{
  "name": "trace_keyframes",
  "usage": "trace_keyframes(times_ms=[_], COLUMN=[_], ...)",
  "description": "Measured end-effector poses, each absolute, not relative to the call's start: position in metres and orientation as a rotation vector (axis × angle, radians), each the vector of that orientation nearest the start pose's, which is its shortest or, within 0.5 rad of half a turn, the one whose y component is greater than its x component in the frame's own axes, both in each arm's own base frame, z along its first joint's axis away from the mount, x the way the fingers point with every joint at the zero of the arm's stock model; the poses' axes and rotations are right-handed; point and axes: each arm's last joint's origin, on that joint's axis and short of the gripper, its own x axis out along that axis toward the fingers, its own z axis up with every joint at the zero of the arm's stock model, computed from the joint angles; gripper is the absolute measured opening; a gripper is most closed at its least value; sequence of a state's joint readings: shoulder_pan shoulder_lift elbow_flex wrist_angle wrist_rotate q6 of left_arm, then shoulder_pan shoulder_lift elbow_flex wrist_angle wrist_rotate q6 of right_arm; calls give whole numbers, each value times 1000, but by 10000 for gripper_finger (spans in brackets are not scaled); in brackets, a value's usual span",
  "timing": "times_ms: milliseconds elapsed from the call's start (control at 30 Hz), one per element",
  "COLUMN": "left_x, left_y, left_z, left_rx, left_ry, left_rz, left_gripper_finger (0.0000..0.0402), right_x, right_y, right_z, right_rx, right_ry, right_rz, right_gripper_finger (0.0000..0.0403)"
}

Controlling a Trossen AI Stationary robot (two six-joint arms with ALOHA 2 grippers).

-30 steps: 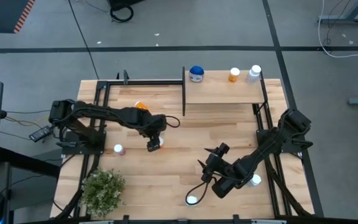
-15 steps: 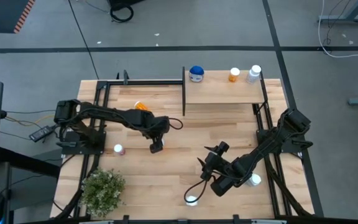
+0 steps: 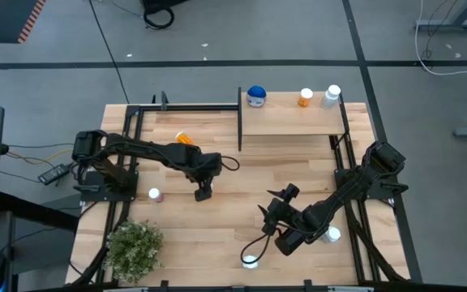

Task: Pick and place medicine bottles onto shelf by color
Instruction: Put the bottom orange pill bottle on the shelf

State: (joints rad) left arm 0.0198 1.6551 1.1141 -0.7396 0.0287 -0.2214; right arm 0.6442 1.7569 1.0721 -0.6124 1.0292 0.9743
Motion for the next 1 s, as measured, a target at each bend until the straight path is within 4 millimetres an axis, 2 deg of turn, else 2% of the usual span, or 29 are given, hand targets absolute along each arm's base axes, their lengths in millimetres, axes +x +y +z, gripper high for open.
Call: trace_keyframes(times_ms=[233, 500, 1000], left_x=[319, 322, 322], left_y=[-1, 3, 3], left_z=[183, 170, 170], left_rx=[-183, -173, -172], left_ry=[1305, 1346, 1344], left_rz=[101, 118, 125], left_gripper_finger=[364, 359, 256], right_x=[270, 270, 270], right_y=[171, 171, 171], right_z=[175, 175, 175], right_rx=[-61, -61, -63], right_ry=[589, 590, 586], right_rz=[-675, -676, -678], right_gripper_finger=[290, 290, 290])
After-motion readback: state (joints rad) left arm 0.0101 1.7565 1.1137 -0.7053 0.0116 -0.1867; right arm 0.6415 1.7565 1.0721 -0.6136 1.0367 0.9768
